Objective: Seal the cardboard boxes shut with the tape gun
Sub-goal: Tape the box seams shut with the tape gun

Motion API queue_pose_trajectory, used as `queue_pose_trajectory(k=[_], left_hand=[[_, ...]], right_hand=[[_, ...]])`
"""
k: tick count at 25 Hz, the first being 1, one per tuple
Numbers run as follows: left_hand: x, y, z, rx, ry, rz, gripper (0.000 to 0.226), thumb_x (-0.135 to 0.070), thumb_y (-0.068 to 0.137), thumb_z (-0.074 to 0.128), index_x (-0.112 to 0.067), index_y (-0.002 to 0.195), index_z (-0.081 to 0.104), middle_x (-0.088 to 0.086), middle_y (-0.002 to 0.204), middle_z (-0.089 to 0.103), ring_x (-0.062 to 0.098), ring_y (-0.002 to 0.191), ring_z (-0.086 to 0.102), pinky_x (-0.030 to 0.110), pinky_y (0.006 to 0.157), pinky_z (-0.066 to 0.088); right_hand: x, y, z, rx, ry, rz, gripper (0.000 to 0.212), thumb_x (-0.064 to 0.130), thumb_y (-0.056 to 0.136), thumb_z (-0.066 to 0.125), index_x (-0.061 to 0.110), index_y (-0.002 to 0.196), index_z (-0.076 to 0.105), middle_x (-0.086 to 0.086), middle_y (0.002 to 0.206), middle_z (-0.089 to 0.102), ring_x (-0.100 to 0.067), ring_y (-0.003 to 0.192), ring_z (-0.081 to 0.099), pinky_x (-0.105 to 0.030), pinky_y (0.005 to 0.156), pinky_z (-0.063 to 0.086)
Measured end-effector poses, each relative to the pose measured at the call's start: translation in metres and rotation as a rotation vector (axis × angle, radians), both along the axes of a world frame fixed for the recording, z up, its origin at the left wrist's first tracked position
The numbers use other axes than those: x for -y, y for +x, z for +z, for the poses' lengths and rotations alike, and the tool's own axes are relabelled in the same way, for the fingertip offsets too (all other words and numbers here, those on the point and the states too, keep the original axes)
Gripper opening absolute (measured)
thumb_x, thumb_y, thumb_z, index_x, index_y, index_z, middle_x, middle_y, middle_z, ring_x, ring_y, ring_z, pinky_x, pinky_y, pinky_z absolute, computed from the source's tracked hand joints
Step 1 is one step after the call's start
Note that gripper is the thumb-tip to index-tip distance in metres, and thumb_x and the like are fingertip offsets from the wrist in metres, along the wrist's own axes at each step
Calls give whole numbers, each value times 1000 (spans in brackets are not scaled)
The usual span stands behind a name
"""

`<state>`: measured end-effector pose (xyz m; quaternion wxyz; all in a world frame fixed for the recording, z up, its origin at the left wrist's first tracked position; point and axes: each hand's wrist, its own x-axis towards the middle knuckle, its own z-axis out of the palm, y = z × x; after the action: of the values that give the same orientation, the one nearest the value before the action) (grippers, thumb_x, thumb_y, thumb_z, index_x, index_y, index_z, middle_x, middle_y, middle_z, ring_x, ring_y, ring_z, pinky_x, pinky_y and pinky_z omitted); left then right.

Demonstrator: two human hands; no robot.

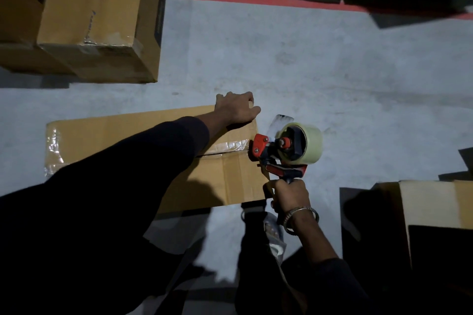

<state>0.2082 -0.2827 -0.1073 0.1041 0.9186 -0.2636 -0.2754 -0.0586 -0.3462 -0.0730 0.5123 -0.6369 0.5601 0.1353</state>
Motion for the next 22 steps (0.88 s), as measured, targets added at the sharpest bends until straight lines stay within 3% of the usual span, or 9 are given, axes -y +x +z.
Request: queue_pose_trajectory(k=[5, 7, 10, 13, 15, 16, 18, 20, 22], left_hand=[[-1, -11, -13, 191, -18, -68, 40, -53, 92, 39, -26, 108, 63, 3, 102, 73, 30, 98, 60, 41, 79, 33], [-1, -8, -14, 189, 1, -53, 39, -52, 92, 39, -26, 106, 65, 2, 103, 73, 30, 101, 60, 41, 79, 32], [2, -8, -12, 159, 26, -20, 39, -52, 92, 38, -28, 104, 66, 3, 105, 73, 30, 106, 59, 42, 84, 32], [4, -9, -11, 122, 79, -34, 49, -53, 95, 35, -26, 126, 61, 8, 127, 67, 32, 121, 54, 49, 100, 34], [-2, -11, -11, 128, 65, -42, 61, -57, 101, 33, -25, 152, 43, 12, 153, 48, 34, 140, 42, 55, 116, 26], [-7, -17, -11, 153, 7, -49, 62, -58, 103, 34, -26, 157, 38, 12, 160, 39, 33, 147, 36, 55, 120, 23], [-22, -37, -8, 242, -177, -115, 54, -53, 106, 38, -27, 152, 48, 10, 161, 39, 30, 151, 31, 53, 123, 22], [-39, -65, -6, 341, -283, -304, 43, -47, 105, 40, -29, 132, 67, 7, 153, 51, 27, 150, 35, 52, 123, 22], [-52, -97, -6, 366, -293, -489, 43, -47, 105, 37, -29, 126, 71, 5, 148, 57, 26, 149, 37, 55, 124, 21]], right_hand=[[-2, -15, -2, -56, -56, 29, 40, 48, 50, 70, 11, 64, 70, -8, 61, 62, -36, 65, 63, -49, 67, 59], [-5, -33, 6, -102, -87, 66, 39, 52, 58, 69, 14, 62, 65, -14, 71, 69, -40, 77, 67, -47, 74, 59], [-12, -73, 17, -221, -115, 133, 31, 39, 77, 67, 10, 73, 59, -22, 90, 69, -43, 97, 63, -36, 75, 44], [-18, -90, 22, -258, -115, 135, 22, 30, 89, 65, 14, 77, 57, -14, 87, 59, -40, 105, 62, -31, 75, 37], [-19, -85, 25, -252, -137, 135, 18, 30, 94, 64, 12, 95, 63, -14, 97, 64, -36, 110, 65, -28, 77, 39], [-18, -83, 25, -258, -140, 120, 24, 30, 94, 64, 9, 105, 67, -15, 105, 67, -34, 112, 65, -27, 77, 39], [-15, -78, 26, -266, -104, 124, 34, 31, 90, 62, 6, 113, 69, -16, 116, 69, -34, 111, 64, -27, 77, 39], [-13, -73, 30, -239, -48, 113, 44, 37, 73, 59, 8, 104, 71, -19, 111, 71, -37, 105, 64, -31, 77, 42], [-13, -69, 35, -211, -33, 101, 51, 40, 59, 52, 8, 95, 69, -20, 105, 71, -39, 101, 65, -34, 77, 45]])
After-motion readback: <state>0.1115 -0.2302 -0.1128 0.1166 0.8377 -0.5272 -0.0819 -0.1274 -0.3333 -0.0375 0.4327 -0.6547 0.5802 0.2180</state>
